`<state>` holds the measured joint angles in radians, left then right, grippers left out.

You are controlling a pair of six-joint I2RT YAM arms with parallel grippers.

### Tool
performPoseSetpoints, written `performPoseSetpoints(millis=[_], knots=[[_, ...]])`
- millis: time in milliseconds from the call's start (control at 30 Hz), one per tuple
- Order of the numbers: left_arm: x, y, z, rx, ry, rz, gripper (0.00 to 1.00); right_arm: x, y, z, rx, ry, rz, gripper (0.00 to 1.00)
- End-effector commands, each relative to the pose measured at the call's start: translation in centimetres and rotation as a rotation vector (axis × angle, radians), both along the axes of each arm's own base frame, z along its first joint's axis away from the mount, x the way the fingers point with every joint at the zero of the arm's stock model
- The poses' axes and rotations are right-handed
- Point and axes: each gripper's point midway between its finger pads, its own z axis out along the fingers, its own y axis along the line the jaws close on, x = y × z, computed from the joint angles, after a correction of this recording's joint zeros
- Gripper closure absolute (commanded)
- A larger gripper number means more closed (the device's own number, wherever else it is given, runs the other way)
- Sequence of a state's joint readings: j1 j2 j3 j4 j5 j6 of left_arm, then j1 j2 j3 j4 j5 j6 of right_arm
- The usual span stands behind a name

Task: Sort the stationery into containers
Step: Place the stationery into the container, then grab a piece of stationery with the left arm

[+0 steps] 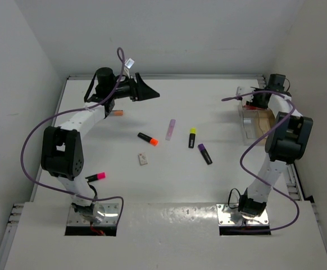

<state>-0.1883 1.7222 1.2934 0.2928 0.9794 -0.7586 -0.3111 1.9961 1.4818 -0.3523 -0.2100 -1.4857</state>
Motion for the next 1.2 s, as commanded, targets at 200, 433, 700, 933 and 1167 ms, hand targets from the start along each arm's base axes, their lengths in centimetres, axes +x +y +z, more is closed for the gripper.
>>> performPoseSetpoints(millis=[200, 433, 700, 933, 1167], knots=[[3.5, 8.0, -0.8, 0.464, -0.278, 0.008, 0.0, -1.3, 5.5, 11.3, 0.355, -0.216, -0.134, 0.6], [6.7, 20.1, -5.6, 0.883, -0.337, 0.035, 0.28, -6.2, 14.9, 15.8, 0.743, -0.166, -0.195, 0.57], [10.4, 29.4, -11.1, 1.183, -0.405, -0.056, 0.55, -11.6, 23.2, 14.5, 0.926, -0.012, -0.147, 0.54], [11.3, 31.5, -15.9, 1.196, -0.362, -0.116, 0.6, -12.6, 23.9, 14.3, 0.95, 0.033, -0.158, 0.54], [11.8, 31.1, -19.8, 1.197, -0.33, -0.157, 0.6, -12.5, 23.9, 14.2, 0.939, 0.057, -0.16, 0.53]])
